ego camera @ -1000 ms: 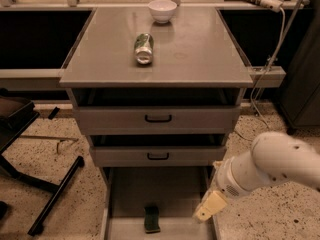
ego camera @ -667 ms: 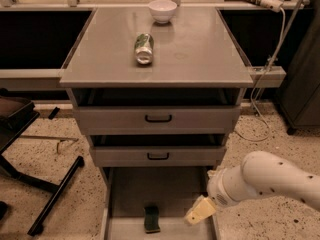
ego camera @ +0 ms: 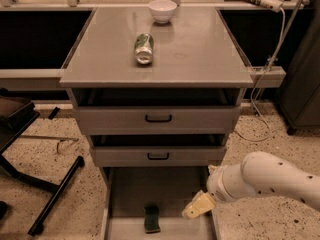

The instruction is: Pick sponge from bottom drawer and place on counter

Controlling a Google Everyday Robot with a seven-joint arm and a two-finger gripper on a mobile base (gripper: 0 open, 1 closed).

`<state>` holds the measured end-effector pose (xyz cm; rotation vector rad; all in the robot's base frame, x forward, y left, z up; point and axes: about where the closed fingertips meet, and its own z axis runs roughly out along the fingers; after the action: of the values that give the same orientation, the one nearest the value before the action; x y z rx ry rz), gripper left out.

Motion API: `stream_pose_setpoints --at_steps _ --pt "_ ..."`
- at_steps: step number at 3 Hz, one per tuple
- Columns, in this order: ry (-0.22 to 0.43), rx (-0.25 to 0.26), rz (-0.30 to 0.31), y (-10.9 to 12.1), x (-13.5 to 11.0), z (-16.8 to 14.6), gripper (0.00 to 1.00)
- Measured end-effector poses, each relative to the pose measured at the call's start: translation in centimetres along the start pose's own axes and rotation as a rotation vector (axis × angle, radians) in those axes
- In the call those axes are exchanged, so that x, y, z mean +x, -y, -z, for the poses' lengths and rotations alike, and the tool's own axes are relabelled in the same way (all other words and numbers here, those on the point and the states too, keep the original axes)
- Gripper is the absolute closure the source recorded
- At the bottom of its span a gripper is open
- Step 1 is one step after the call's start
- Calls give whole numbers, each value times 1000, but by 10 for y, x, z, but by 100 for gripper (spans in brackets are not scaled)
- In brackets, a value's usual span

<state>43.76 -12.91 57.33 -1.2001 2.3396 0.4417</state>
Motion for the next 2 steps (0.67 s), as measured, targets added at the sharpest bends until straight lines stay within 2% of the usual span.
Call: stream_pose_setpoints --at_steps 1,2 --pt "16 13 -5 -2 6 -24 0" --pt "5 -18 -18 -25 29 -91 0"
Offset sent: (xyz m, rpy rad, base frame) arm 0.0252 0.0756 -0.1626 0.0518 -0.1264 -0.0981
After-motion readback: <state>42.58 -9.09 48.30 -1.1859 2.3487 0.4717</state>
